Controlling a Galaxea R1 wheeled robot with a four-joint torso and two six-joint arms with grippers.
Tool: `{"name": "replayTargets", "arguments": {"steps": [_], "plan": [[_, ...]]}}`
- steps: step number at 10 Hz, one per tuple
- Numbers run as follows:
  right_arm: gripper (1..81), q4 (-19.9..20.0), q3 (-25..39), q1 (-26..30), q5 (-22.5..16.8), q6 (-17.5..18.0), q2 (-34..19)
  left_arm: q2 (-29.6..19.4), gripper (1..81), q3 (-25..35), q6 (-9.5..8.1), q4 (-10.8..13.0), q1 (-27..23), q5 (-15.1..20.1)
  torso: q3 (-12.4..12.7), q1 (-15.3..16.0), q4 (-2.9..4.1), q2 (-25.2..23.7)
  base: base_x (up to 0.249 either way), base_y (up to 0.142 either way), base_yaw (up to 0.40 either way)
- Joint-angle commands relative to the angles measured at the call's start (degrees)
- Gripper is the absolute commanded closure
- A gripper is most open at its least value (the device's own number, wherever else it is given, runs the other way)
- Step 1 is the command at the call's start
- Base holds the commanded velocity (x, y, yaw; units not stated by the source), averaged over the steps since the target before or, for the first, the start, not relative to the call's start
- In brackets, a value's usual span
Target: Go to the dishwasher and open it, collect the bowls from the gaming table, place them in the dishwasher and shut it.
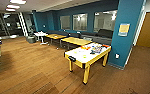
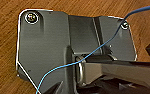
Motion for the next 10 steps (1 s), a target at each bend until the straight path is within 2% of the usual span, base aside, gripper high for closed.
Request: {"name": "replayTargets", "arguments": {"steps": [1, 7, 10], "plan": [[1.0, -0.1, 0.3, 2.9, -3.5, -0.1, 0.3, -0.1, 1.0, 0.4, 0.19, 0.2, -2.4, 2.9, 0.0, 0.0, 0.00, 0.0, 0.143, 0.000, 0.000], [1.0, -0.1, 0.3, 2.9, -3.4, -0.1, 0.3, -0.1, 1.0, 0.4, 0.19, 0.1, -2.5, 2.9, 0.0, 0.0, 0.00, 0.0, 0.150, 0.072, 0.000], [1.0, -0.1, 0.3, 2.8, -3.3, -0.1, 0.3, -0.1, 1.0, 0.3, 0.19, 0.1, -2.4, 2.9, 0.0, 0.0, 0.00, 0.0, 0.165, 0.000, 0.000]]}}
